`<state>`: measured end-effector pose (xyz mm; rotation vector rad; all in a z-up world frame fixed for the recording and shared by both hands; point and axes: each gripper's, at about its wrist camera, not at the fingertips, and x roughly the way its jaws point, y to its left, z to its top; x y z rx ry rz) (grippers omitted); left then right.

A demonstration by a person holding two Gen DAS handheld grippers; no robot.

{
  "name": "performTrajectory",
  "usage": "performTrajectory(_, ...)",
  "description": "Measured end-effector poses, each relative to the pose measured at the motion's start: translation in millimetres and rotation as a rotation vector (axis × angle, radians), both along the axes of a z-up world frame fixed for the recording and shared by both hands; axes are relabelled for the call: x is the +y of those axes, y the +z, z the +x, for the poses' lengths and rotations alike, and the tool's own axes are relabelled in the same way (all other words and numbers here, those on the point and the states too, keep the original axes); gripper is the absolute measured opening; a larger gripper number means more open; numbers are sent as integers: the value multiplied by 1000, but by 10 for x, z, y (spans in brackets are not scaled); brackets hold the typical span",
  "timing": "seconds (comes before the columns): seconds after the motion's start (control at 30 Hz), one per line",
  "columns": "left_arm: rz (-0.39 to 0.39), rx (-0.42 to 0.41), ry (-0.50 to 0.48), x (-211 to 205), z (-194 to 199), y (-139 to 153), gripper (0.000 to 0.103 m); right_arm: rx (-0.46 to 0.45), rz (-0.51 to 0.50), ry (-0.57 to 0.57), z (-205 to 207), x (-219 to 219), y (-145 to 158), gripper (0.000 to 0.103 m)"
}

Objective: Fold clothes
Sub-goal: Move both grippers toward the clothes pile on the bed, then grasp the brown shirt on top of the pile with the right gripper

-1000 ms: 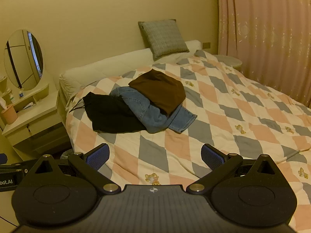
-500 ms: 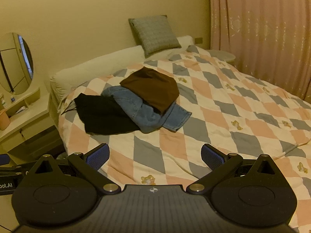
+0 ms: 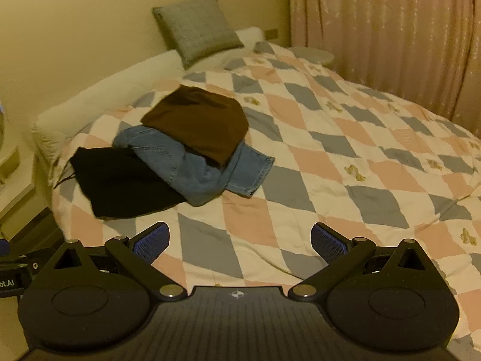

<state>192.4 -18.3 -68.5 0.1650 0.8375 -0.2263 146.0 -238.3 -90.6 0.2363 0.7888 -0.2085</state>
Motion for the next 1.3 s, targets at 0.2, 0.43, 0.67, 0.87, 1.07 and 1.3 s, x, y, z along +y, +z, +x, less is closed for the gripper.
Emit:
performTrajectory(0.2, 16, 12, -37, 21, 554, -16, 102, 2, 17, -21, 444, 52, -153, 103)
performTrajectory(0.43, 28, 19, -47, 144, 1195, -128, 102, -9, 30, -32, 952, 134, -333, 103)
performTrajectory(0.67, -2, 125, -43, 345, 1959, -406, 102, 89, 55, -3, 1679, 195, -634, 103)
performTrajectory(0.87, -77, 124, -129, 215, 2726, -546, 94, 154, 154, -5, 2519, 57, -820, 102)
performTrajectory(1.07, -173, 110, -191, -57, 3546, -730, 90, 85, 128, 47, 3502, -30, -736, 96)
performTrajectory(1.3, -207, 79, -244, -415, 4295, -1014, 100, 18, 146, 78, 4605, -99, -658, 96)
